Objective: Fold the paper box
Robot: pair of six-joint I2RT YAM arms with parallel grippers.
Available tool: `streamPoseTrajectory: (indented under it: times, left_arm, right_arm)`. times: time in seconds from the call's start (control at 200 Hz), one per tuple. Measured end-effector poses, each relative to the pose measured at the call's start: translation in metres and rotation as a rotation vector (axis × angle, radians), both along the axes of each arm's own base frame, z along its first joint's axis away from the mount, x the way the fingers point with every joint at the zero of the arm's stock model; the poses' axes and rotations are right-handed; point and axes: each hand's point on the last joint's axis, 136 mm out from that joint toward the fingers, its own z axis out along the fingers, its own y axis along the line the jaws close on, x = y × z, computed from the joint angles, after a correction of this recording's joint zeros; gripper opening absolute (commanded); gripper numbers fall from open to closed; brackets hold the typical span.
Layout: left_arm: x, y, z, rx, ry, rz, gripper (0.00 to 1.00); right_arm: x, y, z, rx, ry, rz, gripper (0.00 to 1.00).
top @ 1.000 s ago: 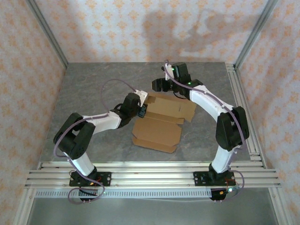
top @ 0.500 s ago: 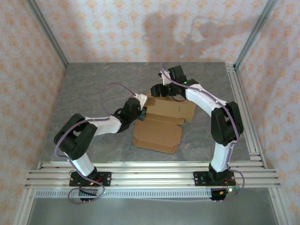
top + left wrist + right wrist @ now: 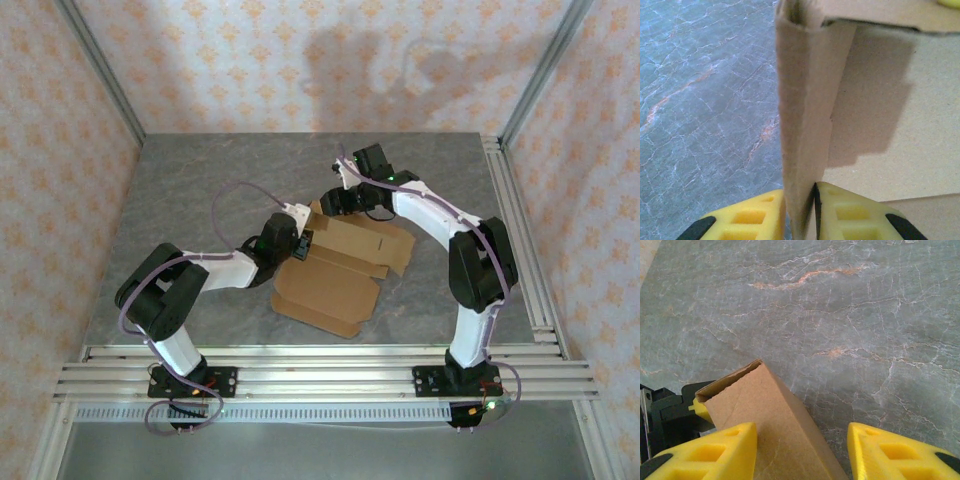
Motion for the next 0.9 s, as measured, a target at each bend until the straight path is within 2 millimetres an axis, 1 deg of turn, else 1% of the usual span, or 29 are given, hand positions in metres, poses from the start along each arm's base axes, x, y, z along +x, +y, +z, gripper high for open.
streamPoseTrajectory:
  times: [0.13,0.285,0.38,0.516,0.531,0.556,0.576,0.771,0.901]
  left_arm:
    - [0.0,0.001,0.0,-0.011,-0.003,0.008,0.26]
    - [-0.002,0.002,-0.005,-0.015,0.007,0.014,0.25]
    - [-0.002,0.002,-0.006,-0.019,0.011,0.019,0.19]
    - [-0.002,0.003,-0.006,-0.017,0.01,0.024,0.1]
    - [-0.002,0.003,-0.006,-0.018,0.01,0.026,0.06]
    - [-0.002,0.003,-0.006,-0.016,0.009,0.025,0.03]
    - [-0.001,0.003,-0.006,-0.014,0.007,0.024,0.0]
    - [-0.001,0.001,-0.005,-0.016,-0.001,0.026,0.0]
    - [0.001,0.0,-0.005,-0.02,-0.01,0.027,0.0]
  right_arm:
    - [-0.002,0.001,-0.002,-0.01,-0.003,0.005,0.44]
    - [-0.006,0.002,-0.01,-0.038,-0.004,0.008,0.42]
    - [-0.007,0.001,-0.014,-0.052,-0.002,0.004,0.41]
    - [-0.006,0.0,-0.014,-0.053,-0.012,-0.001,0.42]
    - [-0.006,0.0,-0.014,-0.052,-0.014,-0.001,0.42]
    - [-0.006,0.0,-0.014,-0.051,-0.015,-0.001,0.42]
    - [-0.006,0.0,-0.013,-0.05,-0.017,-0.002,0.42]
    - [-0.005,-0.002,-0.008,-0.024,-0.021,-0.027,0.53]
    - [-0.004,-0.01,-0.001,0.0,-0.026,-0.06,0.57]
